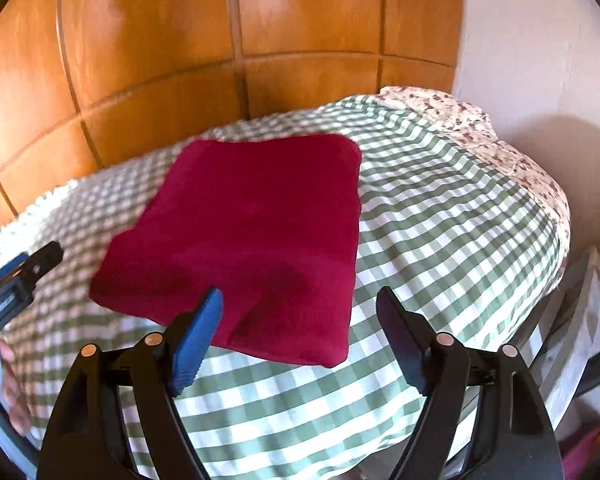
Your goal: Fold small clothes
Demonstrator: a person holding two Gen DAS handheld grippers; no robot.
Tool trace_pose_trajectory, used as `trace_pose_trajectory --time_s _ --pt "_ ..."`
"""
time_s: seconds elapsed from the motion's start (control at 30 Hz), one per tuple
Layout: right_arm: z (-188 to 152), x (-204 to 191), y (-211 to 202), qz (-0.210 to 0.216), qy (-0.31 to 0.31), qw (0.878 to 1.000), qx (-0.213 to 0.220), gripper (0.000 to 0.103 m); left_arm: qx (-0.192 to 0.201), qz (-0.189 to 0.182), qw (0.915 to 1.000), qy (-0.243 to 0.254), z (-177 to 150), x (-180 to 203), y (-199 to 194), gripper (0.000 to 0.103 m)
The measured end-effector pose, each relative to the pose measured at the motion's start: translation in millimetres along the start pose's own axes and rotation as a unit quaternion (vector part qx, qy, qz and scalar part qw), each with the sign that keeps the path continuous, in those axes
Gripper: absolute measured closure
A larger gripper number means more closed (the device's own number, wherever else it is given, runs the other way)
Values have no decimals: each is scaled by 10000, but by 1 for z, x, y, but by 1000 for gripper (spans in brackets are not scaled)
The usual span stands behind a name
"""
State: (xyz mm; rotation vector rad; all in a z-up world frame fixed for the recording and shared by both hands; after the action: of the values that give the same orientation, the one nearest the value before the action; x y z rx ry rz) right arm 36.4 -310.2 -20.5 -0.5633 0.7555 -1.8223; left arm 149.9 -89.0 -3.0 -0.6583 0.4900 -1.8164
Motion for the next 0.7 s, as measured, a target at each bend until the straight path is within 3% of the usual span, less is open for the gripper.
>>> trace_pose_trajectory --time_s 0.2,0.7 --pt "-2 -4 -11 -130 222 9995 186 11 272 81 9995 113 -7 6 -29 12" --pt "-14 -14 -25 -533 242 9973 451 10 354 210 9985 367 -23 22 -44 3"
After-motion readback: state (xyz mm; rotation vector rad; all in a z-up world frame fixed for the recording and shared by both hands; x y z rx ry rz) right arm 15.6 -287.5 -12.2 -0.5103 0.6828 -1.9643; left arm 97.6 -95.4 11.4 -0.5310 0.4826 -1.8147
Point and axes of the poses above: each gripper's, at about its wrist camera, not at the fingertips, and y roughly the way its jaws point, x to its right, z to its top, the point moved 3 cm from there along y, roughly the way its jaws point, and after that the axes turned 6 degrees about -y, right-handed, at the moved point
